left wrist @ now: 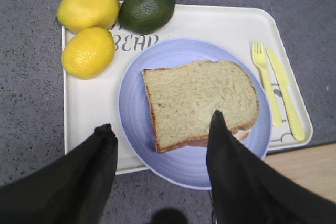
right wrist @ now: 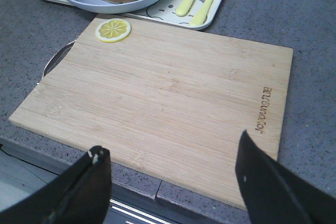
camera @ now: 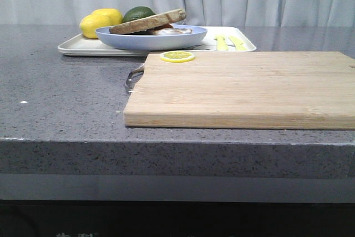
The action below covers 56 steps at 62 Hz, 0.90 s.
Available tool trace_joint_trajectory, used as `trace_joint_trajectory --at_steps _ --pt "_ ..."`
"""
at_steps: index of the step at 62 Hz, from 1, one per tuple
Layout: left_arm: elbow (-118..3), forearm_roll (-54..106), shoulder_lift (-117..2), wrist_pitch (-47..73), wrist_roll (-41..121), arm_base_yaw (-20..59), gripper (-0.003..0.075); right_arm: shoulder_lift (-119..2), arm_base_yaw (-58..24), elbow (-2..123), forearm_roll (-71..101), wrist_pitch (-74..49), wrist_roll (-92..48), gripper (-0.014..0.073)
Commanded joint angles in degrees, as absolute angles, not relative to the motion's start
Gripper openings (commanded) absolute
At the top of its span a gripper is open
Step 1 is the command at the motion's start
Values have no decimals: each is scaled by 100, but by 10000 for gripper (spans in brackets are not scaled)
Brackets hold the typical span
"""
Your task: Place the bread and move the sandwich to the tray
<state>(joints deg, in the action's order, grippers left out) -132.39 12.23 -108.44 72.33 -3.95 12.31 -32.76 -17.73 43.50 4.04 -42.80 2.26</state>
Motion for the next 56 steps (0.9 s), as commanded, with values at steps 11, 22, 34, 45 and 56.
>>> trace_joint_trajectory --at_steps 11,22,34,45,56 --pt "-11621 265 -9182 6813 -259 1967 386 -3263 -1744 4488 366 -3861 190 520" --pt "-9806 265 -8023 5952 -100 2093 386 -3263 -1744 4488 366 -3861 190 520" --pt "-7686 265 -6605 4962 291 2093 386 -3263 -1744 4488 366 -3842 190 520" --pt "-6056 250 -5315 4124 349 2093 386 -3263 -1744 4488 366 -3853 190 520" --pt "-4828 252 -4180 3382 349 2093 386 -3263 -1744 4488 366 -3859 190 520"
